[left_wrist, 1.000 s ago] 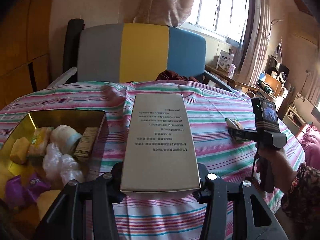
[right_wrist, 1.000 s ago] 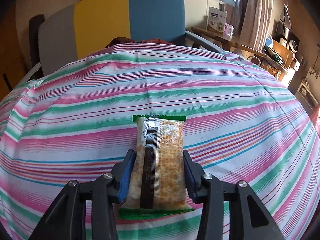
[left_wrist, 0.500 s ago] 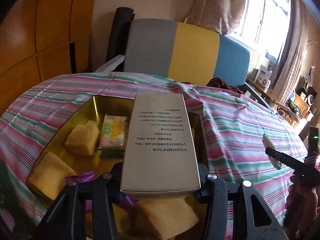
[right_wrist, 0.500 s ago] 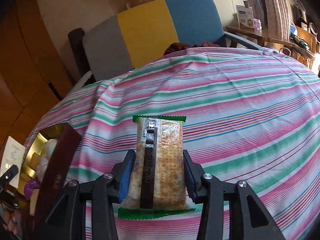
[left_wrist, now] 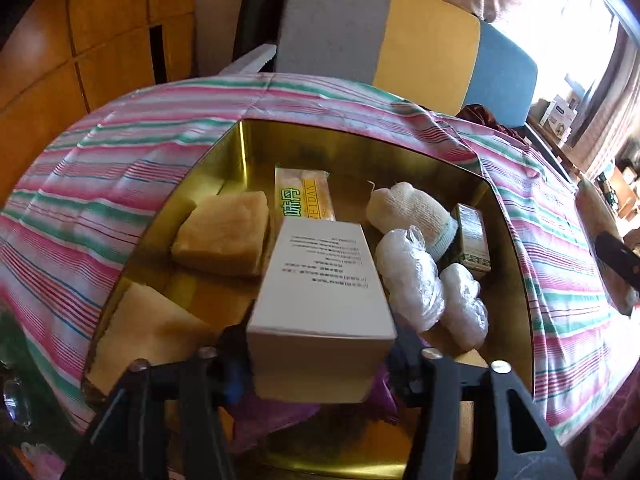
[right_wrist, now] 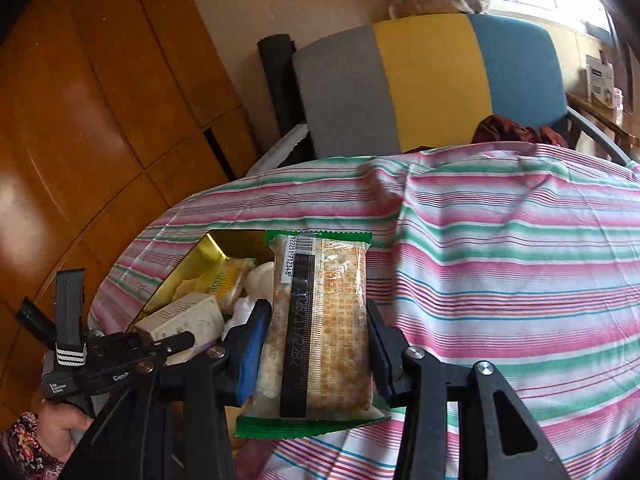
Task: Organize objects
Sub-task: 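Release the white box from the left tool while lowering the packet with the right tool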
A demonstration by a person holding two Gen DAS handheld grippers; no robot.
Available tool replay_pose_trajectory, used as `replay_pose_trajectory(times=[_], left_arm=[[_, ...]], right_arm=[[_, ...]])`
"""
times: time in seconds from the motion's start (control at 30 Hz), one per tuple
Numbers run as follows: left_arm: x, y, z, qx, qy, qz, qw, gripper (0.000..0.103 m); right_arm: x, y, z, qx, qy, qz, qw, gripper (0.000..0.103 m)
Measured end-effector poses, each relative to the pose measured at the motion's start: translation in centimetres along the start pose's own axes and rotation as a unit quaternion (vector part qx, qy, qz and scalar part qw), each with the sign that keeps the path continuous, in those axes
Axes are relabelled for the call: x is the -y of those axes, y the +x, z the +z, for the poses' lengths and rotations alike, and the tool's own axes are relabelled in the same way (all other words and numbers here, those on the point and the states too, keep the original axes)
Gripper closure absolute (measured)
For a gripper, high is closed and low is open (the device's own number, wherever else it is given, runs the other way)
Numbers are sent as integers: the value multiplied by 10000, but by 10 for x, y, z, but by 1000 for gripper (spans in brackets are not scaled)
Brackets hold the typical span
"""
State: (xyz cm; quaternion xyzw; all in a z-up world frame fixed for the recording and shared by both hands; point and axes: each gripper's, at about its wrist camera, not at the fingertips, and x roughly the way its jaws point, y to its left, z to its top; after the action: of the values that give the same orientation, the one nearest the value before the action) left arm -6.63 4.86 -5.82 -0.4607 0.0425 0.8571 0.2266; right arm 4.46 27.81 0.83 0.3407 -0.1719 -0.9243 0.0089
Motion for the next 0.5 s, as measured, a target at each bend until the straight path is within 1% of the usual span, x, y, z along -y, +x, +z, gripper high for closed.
replay_pose_trajectory(times=[0.03, 0.07, 0.1, 0.17, 0.23, 0.3, 0.4, 0.47, 0.5], left_arm=[[0, -5, -2, 117, -2, -15, 9999, 30], [0, -12, -5, 285, -32, 49, 9996, 21], [-1, -18, -7, 394, -64, 87, 9992, 16], [-3, -30, -15, 600, -189, 37, 9980, 15], [-7, -38, -22, 699, -366, 76, 9969, 10], [-13, -42, -30, 673, -616, 97, 9958, 10], [-24, -47, -45, 680, -993, 28, 9927, 10], [-30, -52, -53, 691, -1104, -19, 9915, 10], [-34, -56, -58, 716, -1123, 22, 9911, 10]], right_arm=[[-8, 4, 2, -32, -47, 74, 10000, 57], [-17, 7, 4, -58, -126, 114, 9998, 57], [-25, 11, 5, -103, -223, 130, 9996, 58], [-36, 23, 7, -287, -296, 234, 9989, 57], [-48, 39, 10, -509, -331, 339, 9976, 57], [-60, 55, 11, -706, -446, 349, 9959, 58], [-76, 81, 15, -916, -622, 377, 9931, 58], [-84, 96, 19, -1042, -674, 408, 9914, 58], [-88, 103, 21, -1092, -711, 425, 9906, 58]])
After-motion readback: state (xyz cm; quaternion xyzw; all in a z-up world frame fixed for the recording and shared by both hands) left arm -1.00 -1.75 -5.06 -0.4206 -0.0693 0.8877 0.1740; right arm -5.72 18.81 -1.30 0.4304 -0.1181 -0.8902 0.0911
